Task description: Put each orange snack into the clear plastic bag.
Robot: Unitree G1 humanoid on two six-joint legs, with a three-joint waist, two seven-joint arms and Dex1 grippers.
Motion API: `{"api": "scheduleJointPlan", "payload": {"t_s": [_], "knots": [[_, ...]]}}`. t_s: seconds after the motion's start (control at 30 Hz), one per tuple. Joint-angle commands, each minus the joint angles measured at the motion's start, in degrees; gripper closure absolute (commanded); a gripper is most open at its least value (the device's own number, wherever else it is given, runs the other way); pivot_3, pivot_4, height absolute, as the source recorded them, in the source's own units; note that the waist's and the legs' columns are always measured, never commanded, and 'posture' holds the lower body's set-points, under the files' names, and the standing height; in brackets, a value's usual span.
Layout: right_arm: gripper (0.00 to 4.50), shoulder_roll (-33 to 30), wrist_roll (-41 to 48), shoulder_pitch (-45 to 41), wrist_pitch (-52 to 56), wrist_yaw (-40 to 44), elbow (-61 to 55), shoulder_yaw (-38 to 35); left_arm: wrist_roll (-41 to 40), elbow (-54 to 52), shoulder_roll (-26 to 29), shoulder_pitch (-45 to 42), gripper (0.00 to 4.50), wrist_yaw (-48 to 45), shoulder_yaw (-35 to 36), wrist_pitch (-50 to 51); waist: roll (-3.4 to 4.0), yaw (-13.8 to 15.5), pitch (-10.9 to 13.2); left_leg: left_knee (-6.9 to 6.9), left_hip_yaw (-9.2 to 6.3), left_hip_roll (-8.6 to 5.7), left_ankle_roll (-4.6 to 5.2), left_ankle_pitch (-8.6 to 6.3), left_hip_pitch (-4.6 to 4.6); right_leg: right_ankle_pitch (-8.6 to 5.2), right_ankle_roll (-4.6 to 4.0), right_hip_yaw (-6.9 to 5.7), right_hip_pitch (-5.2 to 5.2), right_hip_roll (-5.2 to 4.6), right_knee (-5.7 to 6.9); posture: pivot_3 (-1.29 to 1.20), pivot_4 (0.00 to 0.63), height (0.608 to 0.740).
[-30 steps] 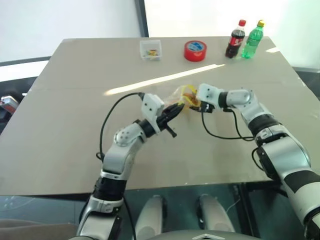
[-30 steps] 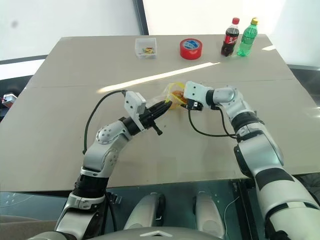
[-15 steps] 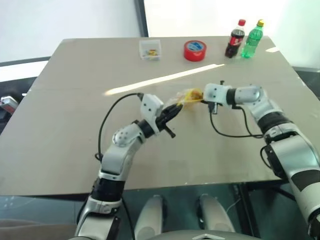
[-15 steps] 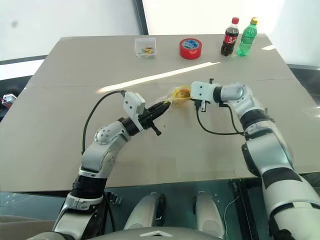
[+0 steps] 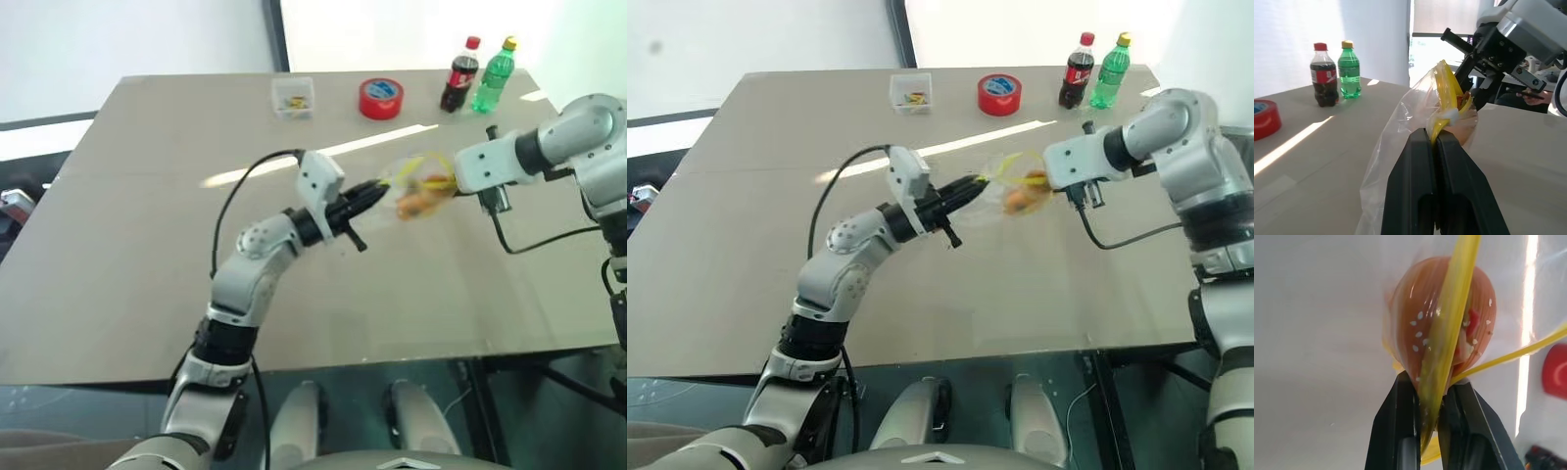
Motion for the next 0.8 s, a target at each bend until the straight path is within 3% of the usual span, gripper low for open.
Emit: {"api": "scheduleJointPlan", "payload": {"t_s": [0.03,0.07,0.13,0.17,0.8], "knots": [[4.47,-1.33,-3.6,0.42,1.31,-2.69,-0.21,0.0,0.98,0.69,0.64,1.7,4.5,-0.68,0.52,-2.09,0.0,0.03,0.02,0.0,-0.01,0.0,0.0,0.0,0.0,0.0,0.0,0.01,-0.02,0.01,0.03,0.0,0.15,0.74],[3.67,-1.24,-3.7,0.77,2.01,-3.1,-0.25,-0.01,1.22,1.23,0.65,2.15,4.5,-0.8,0.3,-2.38,0.01,0.09,0.02,0.0,-0.01,0.0,0.0,0.0,-0.01,0.0,-0.01,0.0,-0.03,0.02,0.04,0.0,0.15,0.74],[3.11,-0.87,-3.34,1.26,3.8,-3.61,-0.35,-0.25,1.56,2.33,0.59,2.97,4.5,-1.07,0.22,-2.88,0.0,0.25,0.02,0.02,-0.02,0.0,0.0,0.0,-0.02,0.0,-0.01,0.0,-0.03,0.02,0.02,0.0,0.15,0.74],[2.54,-1.05,-2.67,1.54,4.2,-2.72,-0.75,-0.3,1.83,2.92,0.65,3.35,4.5,-1.29,0.22,-3.41,0.01,0.29,0.02,0.02,-0.01,0.0,0.0,0.0,-0.03,0.0,-0.01,0.0,-0.02,0.0,0.01,0.0,0.15,0.74],[2.54,-4.96,-1.17,-1.5,0.71,0.44,5.98,-1.7,3.47,6.02,1.61,3.74,4.5,-2.9,0.86,-6.8,0.01,0.16,0.02,0.02,0.02,-0.01,0.0,0.0,-0.06,0.0,0.0,0.0,-0.01,-0.03,-0.06,0.0,0.15,0.74]]}}
